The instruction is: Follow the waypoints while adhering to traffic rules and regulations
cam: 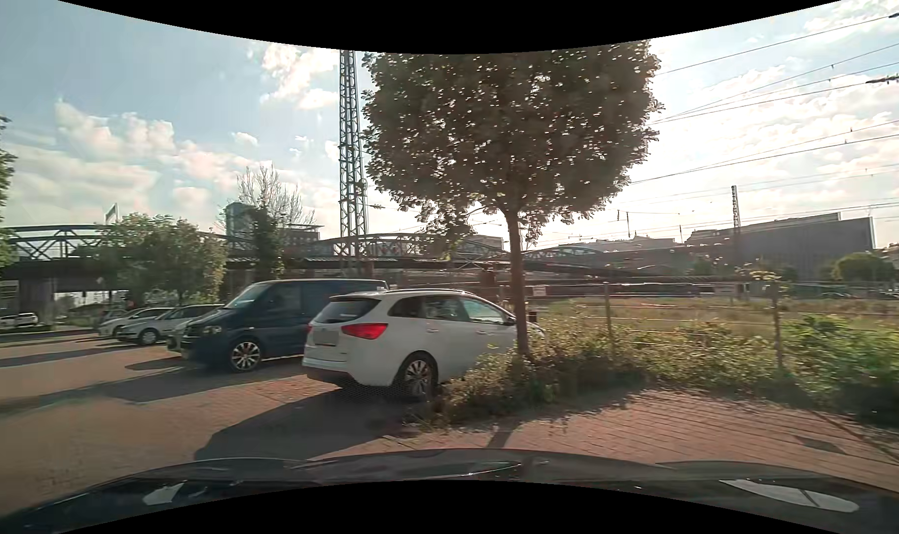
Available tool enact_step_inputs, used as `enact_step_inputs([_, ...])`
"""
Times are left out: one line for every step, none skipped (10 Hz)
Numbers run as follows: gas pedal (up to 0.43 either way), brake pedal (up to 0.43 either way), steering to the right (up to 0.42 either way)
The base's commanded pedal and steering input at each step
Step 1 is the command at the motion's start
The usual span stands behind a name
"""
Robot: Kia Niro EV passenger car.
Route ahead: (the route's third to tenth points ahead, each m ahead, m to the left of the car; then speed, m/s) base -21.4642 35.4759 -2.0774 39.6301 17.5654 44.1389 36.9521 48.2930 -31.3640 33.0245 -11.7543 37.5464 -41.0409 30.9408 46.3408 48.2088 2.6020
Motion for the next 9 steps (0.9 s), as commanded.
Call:
enact_step_inputs([0.047,0.0,-0.804])
enact_step_inputs([0.047,0.0,-0.772])
enact_step_inputs([0.047,0.0,-0.733])
enact_step_inputs([0.047,0.0,-0.696])
enact_step_inputs([0.047,0.0,-0.671])
enact_step_inputs([0.059,0.0,-0.639])
enact_step_inputs([0.059,0.0,-0.612])
enact_step_inputs([0.059,0.0,-0.596])
enact_step_inputs([0.059,0.0,-0.574])
